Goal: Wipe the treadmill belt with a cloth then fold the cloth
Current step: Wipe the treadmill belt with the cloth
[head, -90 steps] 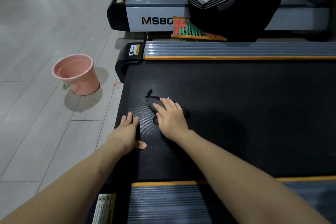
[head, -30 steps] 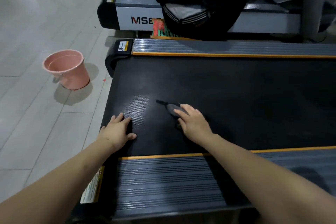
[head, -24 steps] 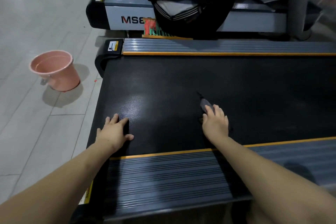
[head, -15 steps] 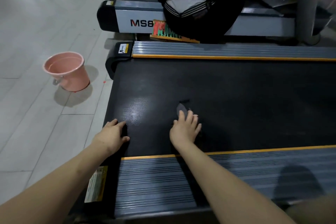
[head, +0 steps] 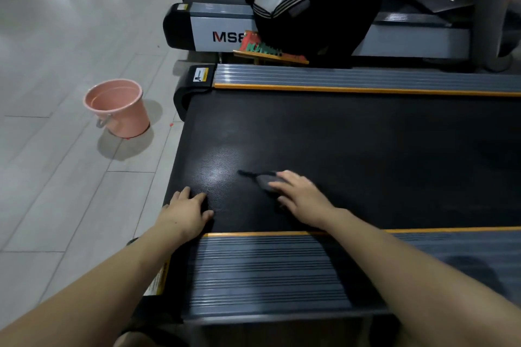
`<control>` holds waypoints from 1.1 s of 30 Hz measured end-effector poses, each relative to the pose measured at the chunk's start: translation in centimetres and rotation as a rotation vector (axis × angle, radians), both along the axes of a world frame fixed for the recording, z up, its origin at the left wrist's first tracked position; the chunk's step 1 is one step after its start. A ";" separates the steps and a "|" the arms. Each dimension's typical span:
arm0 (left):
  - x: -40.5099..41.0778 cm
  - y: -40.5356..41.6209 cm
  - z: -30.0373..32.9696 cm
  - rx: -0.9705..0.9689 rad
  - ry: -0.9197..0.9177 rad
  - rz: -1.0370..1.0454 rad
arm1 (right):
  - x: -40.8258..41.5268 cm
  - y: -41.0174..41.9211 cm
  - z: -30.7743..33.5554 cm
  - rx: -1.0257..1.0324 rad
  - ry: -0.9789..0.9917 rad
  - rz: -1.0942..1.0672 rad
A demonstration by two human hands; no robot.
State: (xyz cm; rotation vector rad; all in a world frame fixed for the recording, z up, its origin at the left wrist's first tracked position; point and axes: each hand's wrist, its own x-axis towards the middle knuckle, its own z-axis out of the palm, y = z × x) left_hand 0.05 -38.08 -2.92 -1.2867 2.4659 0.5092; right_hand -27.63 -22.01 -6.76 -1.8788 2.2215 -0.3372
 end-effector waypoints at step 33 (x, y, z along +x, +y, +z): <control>-1.9 2.9 -0.4 -0.019 -0.072 -0.078 | -6.1 7.6 0.9 0.229 -0.128 -0.660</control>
